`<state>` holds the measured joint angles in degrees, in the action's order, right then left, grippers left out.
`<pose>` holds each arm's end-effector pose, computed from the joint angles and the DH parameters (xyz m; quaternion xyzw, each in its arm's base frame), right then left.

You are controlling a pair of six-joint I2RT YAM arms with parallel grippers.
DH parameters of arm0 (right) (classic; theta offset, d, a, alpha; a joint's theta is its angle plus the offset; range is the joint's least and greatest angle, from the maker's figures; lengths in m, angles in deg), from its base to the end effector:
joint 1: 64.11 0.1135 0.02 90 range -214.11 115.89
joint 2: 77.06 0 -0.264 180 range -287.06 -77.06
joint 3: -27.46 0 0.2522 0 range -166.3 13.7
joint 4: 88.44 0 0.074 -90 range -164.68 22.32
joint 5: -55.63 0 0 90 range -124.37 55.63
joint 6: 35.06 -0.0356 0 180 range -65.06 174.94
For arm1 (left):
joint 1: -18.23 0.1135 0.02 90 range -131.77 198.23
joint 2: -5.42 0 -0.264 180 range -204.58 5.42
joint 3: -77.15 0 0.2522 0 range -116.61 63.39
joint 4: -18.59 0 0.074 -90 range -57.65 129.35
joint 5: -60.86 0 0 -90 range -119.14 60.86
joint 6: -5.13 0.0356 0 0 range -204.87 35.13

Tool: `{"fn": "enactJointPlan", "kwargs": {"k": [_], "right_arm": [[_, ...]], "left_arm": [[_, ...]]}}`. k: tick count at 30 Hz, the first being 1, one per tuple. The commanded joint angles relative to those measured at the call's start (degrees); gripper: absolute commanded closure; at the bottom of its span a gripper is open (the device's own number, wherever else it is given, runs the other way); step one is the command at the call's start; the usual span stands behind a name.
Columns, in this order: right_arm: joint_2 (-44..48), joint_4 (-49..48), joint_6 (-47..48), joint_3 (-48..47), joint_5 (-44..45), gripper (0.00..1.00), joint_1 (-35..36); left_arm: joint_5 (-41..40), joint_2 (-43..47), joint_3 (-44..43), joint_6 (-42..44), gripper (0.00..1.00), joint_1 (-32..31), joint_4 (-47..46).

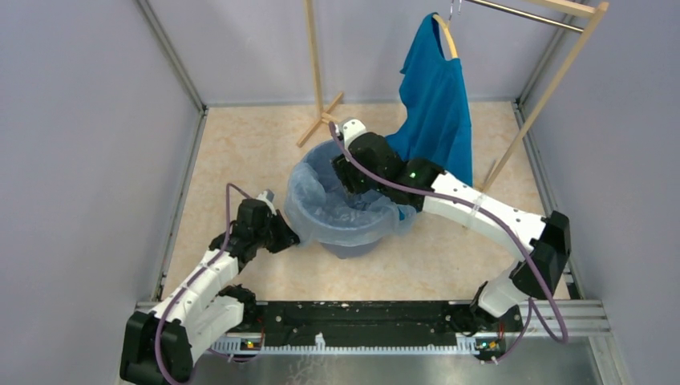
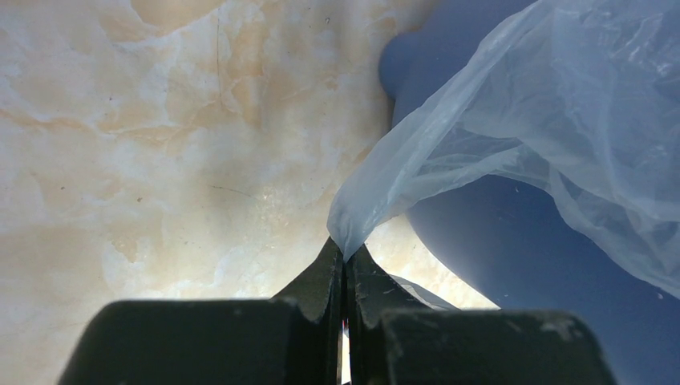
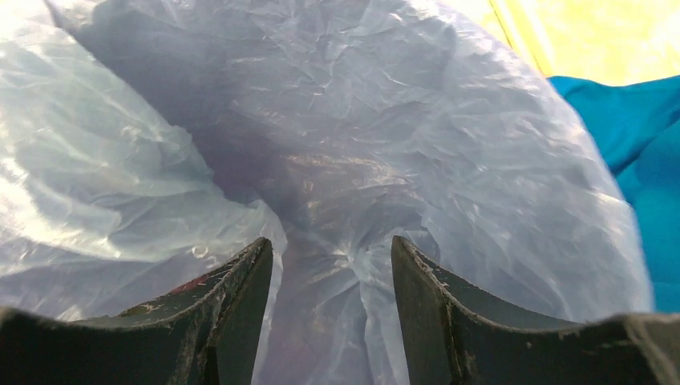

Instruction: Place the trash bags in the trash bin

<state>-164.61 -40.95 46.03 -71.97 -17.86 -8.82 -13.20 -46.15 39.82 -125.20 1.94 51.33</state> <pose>0.2039 0.2765 0.3662 -0.2863 0.8350 0.1322 0.4510 0.1645 -0.0582 0.1791 -0.1422 0.9118 -0.2858 0.2585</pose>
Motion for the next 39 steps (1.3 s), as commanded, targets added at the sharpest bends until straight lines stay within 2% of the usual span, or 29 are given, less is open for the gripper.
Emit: {"fn": "enactJointPlan", "kwargs": {"k": [1, 4, 9, 15, 22, 25, 29, 39], "right_arm": [[-5.1, -2.9, -0.5, -0.3, -1.3, 0.44, -0.1], [-9.2, -5.2, -3.1, -1.9, -5.5, 0.45, 1.8], [-14.1, -6.2, -4.9, -7.1, -5.8, 0.45, 6.1], [-9.8, -7.3, -5.0, -2.4, -4.7, 0.44, 3.2], [-4.7, -5.1, 0.5, 3.0, -0.8, 0.39, 0.9], [-7.2, -4.7, 1.3, 2.8, -0.5, 0.40, 0.9], [-11.4, -7.4, 0.0, 3.0, -2.0, 0.49, 0.9], [-20.0, -16.4, -3.9, 6.5, -5.4, 0.49, 0.8]], "left_arm": [[-0.1, 0.8, -2.1, 1.0, 0.95, -0.2, 0.1], [0.0, 0.5, -2.1, 1.0, 0.95, -0.2, 0.0], [0.1, 0.5, -1.9, 0.9, 0.95, -0.2, -0.2], [-0.7, 2.1, -2.4, 0.8, 0.95, -0.2, 1.2], [-0.5, 1.5, -2.3, 0.7, 0.95, -0.2, 0.9], [-0.4, 1.4, -2.1, 0.6, 0.95, -0.2, 0.7], [-0.7, 1.9, -2.5, 0.4, 0.95, -0.2, 1.2], [-0.9, 2.1, -2.8, 0.4, 0.95, -0.2, 1.7]]}}
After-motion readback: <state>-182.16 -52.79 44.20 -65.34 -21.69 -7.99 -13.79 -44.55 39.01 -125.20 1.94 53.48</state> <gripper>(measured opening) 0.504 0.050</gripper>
